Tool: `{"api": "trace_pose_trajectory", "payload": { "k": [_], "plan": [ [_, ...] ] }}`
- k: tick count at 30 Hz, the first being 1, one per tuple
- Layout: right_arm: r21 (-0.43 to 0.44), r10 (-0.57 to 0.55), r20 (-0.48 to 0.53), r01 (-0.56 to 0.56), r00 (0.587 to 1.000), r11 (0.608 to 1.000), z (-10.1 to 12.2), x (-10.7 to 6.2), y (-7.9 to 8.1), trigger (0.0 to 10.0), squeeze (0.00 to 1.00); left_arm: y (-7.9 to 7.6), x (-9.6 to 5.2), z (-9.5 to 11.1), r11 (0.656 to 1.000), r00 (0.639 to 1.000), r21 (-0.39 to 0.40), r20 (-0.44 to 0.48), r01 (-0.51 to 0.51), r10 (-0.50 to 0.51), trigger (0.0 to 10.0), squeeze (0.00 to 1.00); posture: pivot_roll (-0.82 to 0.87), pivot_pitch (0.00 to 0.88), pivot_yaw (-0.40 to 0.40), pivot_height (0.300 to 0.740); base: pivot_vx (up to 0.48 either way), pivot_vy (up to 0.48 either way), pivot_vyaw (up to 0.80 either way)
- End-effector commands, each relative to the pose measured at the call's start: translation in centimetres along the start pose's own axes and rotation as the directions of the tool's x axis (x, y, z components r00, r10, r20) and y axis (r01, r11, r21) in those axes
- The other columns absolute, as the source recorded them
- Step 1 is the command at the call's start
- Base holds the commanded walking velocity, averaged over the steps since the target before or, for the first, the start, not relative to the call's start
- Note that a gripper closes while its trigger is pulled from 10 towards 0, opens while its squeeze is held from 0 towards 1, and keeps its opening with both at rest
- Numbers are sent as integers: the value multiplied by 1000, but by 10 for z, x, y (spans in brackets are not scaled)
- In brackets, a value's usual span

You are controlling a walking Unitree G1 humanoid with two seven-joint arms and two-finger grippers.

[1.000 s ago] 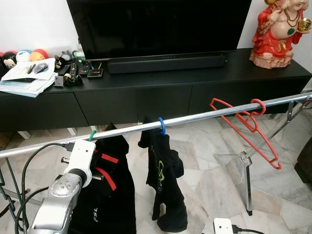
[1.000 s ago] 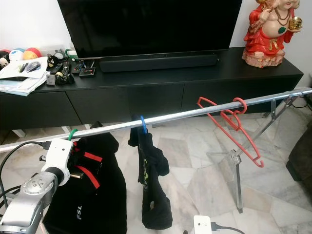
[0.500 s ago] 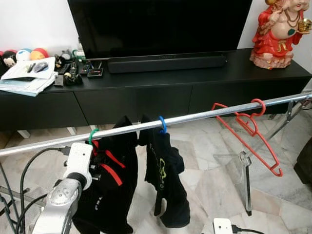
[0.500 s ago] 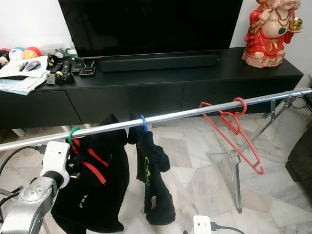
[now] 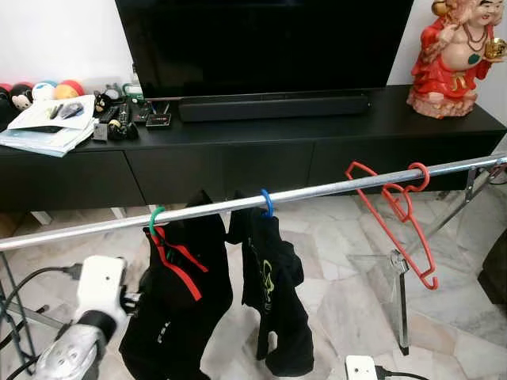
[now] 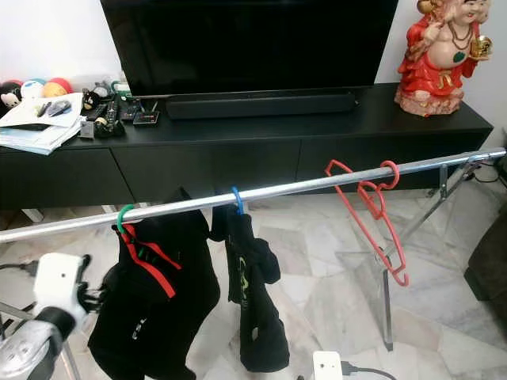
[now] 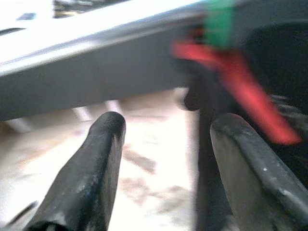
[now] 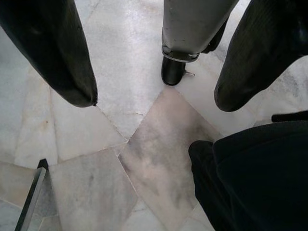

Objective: Hang hanger

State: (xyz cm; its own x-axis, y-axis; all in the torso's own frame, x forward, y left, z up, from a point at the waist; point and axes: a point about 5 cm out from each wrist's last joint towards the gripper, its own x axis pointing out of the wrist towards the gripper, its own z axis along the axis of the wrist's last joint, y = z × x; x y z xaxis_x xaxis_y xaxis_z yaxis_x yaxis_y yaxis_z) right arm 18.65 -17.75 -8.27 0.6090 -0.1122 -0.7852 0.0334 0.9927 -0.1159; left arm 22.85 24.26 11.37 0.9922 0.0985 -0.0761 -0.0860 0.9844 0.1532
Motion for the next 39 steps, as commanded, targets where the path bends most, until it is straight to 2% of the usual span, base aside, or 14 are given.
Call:
{"api": "trace_pose_trajectory", "payload": {
  "k": [1, 2, 3, 4, 9, 11, 15, 20, 26, 27, 28, 32, 36, 39],
  "plan": [
    [-3, 1, -17, -2, 1000, 1000, -6, -1, 1, 10000, 0, 19, -3, -13, 991, 991, 31, -21, -129, 130, 10000, 906, 121, 43, 23, 740, 0, 0, 0],
    [-2, 1, -18, -1, 1000, 1000, -6, -1, 1, 10000, 0, 25, -5, -21, 984, 984, 51, -42, -170, 172, 10000, 463, 115, 38, 23, 740, 0, 0, 0],
    [-2, 1, -18, -1, 1000, 1000, -6, -1, 1, 10000, 0, 25, -5, -21, 984, 984, 51, -42, -170, 172, 10000, 463, 115, 38, 23, 740, 0, 0, 0],
    [-1, -1, -18, 1, 1000, 1000, -7, -1, 0, 10000, 0, 34, -9, -34, 972, 971, 79, -77, -221, 227, 10000, 0, 109, 32, 26, 740, 0, 0, 0],
    [3, -9, -20, 9, 1000, 1000, -8, -2, -2, 10000, 0, 44, -19, -64, 953, 941, 74, -156, -294, 302, 10000, 0, 104, 21, 26, 740, 0, 0, 0],
    [3, -9, -21, 9, 1000, 1000, -9, -2, -2, 10000, 0, 40, -27, -99, 957, 908, 106, -300, -272, 291, 10000, 0, 107, 12, 20, 740, 0, 0, 0],
    [3, -10, -23, 10, 1000, 1000, -9, -2, -3, 10000, 0, 28, -33, -130, 974, 874, 100, -429, -205, 228, 10000, 0, 99, 6, 18, 740, 0, 0, 0],
    [8, -15, -17, 15, 1000, 1000, -7, -1, -5, 10000, 0, -2, -50, -178, 996, 762, 73, -642, -51, 86, 10000, 0, 82, 0, 16, 740, 0, 0, 0],
    [32, -22, 33, 21, 999, 999, 2, 0, -7, 10000, 0, -8, -69, -198, 996, 670, 84, -738, -24, 79, 10000, 0, 63, 0, 1, 740, 0, 0, 0],
    [29, -33, 74, 31, 997, 999, 10, 1, -9, 10000, 0, -10, -76, -206, 991, 612, 129, -786, 25, 87, 10000, 0, 70, 6, -9, 740, 0, 0, 0],
    [27, -39, 87, 37, 995, 999, 13, 1, -10, 10000, 0, -10, -78, -207, 989, 597, 145, -797, 39, 93, 10000, 0, 70, 6, -9, 740, 0, 0, 0],
    [223, -212, 181, 169, 960, 960, 35, 1, -31, 10000, 0, -15, -72, -206, 994, 609, 112, -787, -11, 96, 10000, 0, 55, 18, -15, 740, 0, 0, 0],
    [314, -289, 257, 203, 922, 927, 53, -1, -42, 10000, 0, -20, -67, -204, 995, 627, 94, -774, -17, 84, 10000, 0, 57, 30, -27, 740, 0, 0, 0],
    [309, -346, 457, 219, 820, 926, 95, -9, -51, 10000, 0, -21, -67, -205, 995, 624, 99, -775, -33, 98, 10000, 0, 36, 32, -32, 740, 0, 0, 0]
  ]
}}
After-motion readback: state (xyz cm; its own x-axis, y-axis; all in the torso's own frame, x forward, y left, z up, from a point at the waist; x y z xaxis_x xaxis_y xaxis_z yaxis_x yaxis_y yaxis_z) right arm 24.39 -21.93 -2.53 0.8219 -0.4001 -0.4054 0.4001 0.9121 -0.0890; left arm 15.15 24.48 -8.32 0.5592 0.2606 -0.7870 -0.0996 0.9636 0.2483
